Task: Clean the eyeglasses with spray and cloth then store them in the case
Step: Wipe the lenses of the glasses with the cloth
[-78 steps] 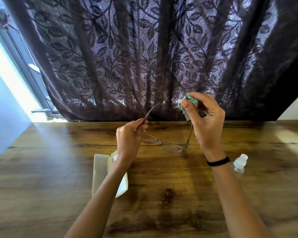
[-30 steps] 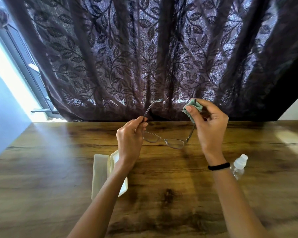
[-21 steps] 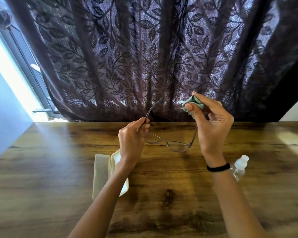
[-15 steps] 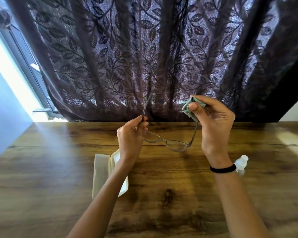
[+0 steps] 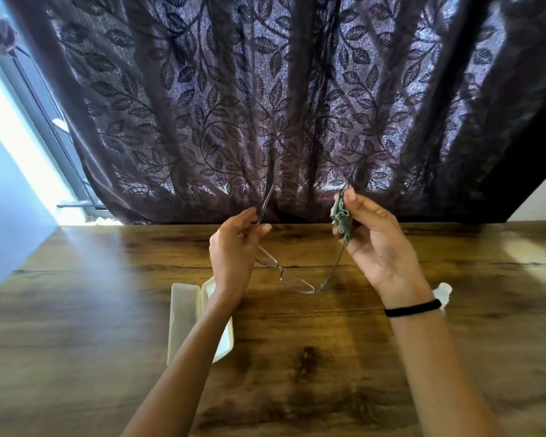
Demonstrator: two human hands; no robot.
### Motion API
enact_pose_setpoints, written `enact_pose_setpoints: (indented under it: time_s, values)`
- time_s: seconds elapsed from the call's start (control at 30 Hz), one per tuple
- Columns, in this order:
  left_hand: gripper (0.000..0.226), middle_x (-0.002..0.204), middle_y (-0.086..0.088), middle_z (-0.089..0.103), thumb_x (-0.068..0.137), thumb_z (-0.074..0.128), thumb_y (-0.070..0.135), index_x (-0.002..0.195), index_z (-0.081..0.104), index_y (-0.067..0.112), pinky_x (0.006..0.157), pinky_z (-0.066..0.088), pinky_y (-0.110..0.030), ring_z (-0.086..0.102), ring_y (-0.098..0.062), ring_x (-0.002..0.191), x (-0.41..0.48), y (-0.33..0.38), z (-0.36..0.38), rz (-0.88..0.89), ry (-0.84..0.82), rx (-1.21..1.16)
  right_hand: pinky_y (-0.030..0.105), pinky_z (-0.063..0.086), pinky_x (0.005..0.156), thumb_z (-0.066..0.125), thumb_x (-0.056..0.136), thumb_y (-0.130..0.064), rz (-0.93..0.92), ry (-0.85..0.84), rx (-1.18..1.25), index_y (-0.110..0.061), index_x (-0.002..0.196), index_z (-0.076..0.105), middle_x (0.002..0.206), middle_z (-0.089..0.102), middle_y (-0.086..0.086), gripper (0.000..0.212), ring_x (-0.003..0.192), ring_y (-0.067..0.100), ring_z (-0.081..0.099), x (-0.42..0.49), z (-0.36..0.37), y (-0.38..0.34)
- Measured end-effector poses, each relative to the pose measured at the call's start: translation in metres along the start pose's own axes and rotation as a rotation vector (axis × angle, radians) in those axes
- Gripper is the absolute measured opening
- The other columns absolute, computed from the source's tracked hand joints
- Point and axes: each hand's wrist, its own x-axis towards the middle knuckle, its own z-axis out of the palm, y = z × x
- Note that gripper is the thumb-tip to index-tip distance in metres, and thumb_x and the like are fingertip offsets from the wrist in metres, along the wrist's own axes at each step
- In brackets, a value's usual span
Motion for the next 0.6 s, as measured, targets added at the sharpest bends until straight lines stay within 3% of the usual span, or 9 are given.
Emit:
enact_pose_setpoints:
  time_s: [0.13,0.23,0.33,0.6]
  values:
    - [0.029,0.092,0.004,0.068,0.074,0.076,0.026,0.101,0.071,0.015,0.068,0.057,-0.039,0.066,-0.011,0.075,-0.005,0.016,-0.001,0.196,0.044,0.066,0.015,0.045,0.051,0.066,0.068,-0.018,0.024,0.109,0.042,-0.015,0.076,0.065,0.058,0.067,-0.007,0.009,0.053,0.002,0.059,-0.001,0.006,0.006]
    - [0.028,0.077,0.004,0.07,0.073,0.071,0.041,0.086,0.074,0.017,0.063,0.053,-0.027,0.063,-0.005,0.066,-0.019,0.037,0.003,0.348,-0.185,0.089,0.014,0.046,0.048,0.065,0.08,-0.012,-0.013,0.177,0.02,-0.013,0.074,0.064,0.057,0.066,-0.006,0.006,0.054,0.002,0.06,-0.001,0.011,0.012]
    - [0.037,0.071,0.006,0.069,0.062,0.075,0.051,0.079,0.074,0.018,0.058,0.048,-0.015,0.061,-0.002,0.063,-0.035,0.047,0.01,0.335,-0.411,0.128,0.015,0.045,0.048,0.064,0.082,-0.013,-0.052,0.234,0.016,-0.013,0.071,0.061,0.053,0.064,-0.007,0.012,0.051,0.003,0.058,0.0,0.016,0.015]
    - [0.027,0.077,0.007,0.07,0.064,0.08,0.039,0.08,0.074,0.018,0.059,0.053,-0.032,0.059,-0.004,0.063,-0.049,0.049,0.011,0.346,-0.508,0.306,0.015,0.044,0.049,0.066,0.081,-0.014,-0.135,0.369,0.112,-0.015,0.07,0.061,0.061,0.065,-0.005,0.012,0.058,0.006,0.059,0.004,0.013,0.014]
